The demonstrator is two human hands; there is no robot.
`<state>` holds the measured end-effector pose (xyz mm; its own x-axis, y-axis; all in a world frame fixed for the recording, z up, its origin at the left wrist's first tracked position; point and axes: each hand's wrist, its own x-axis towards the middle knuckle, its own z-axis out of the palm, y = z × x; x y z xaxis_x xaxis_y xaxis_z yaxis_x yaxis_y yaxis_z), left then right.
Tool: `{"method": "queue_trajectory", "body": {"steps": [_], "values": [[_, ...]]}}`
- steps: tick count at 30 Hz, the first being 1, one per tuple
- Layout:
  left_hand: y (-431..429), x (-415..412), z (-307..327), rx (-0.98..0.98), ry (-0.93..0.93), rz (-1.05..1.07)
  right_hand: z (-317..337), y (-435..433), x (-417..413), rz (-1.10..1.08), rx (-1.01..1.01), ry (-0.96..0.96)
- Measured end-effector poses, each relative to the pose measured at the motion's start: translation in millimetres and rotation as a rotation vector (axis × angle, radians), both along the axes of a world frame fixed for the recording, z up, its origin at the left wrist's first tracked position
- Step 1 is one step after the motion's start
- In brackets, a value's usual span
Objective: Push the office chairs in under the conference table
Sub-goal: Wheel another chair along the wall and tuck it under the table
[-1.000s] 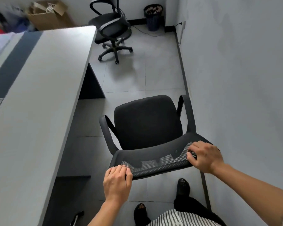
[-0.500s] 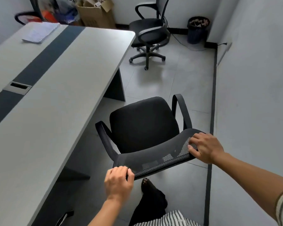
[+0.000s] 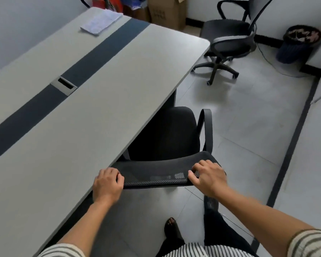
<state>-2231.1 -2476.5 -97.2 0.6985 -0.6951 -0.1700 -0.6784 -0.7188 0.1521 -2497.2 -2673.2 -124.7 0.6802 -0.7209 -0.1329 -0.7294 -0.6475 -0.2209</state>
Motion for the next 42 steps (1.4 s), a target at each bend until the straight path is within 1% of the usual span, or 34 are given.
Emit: {"method": "queue_trajectory", "body": {"steps": [3, 11, 16, 21, 24, 28, 31, 35, 42], "values": [[-15, 2, -2, 0.058, 0.034, 0.116, -2, -36, 14, 0.085, -0.009, -0.004], [-45, -26, -4, 0.064, 0.076, 0.405, 9, -121, 48, 0.316, 0.074, -0.023], [-55, -52, -6, 0.028, 0.102, 0.525, 11, -163, 72, 0.294, 0.147, -0.086], [-69, -71, -7, 0.028, 0.1, 0.636, 11, -192, 103, 0.356, 0.081, -0.04], [-76, -76, -8, 0.056, 0.079, 0.652, 13, -205, 128, 0.417, 0.045, -0.008], [-86, -70, -6, 0.08, 0.026, 0.554, 14, -206, 156, 0.359, 0.041, -0.04], [-89, -67, -3, 0.031, -0.007, 0.529, 20, -205, 163, 0.292, 0.113, -0.061], [-91, -52, 1, -0.013, -0.028, 0.497, 16, -208, 168, 0.3, 0.05, -0.037], [-74, -31, 6, -0.057, -0.062, 0.475, 21, -192, 178, 0.301, 0.031, -0.022]]}}
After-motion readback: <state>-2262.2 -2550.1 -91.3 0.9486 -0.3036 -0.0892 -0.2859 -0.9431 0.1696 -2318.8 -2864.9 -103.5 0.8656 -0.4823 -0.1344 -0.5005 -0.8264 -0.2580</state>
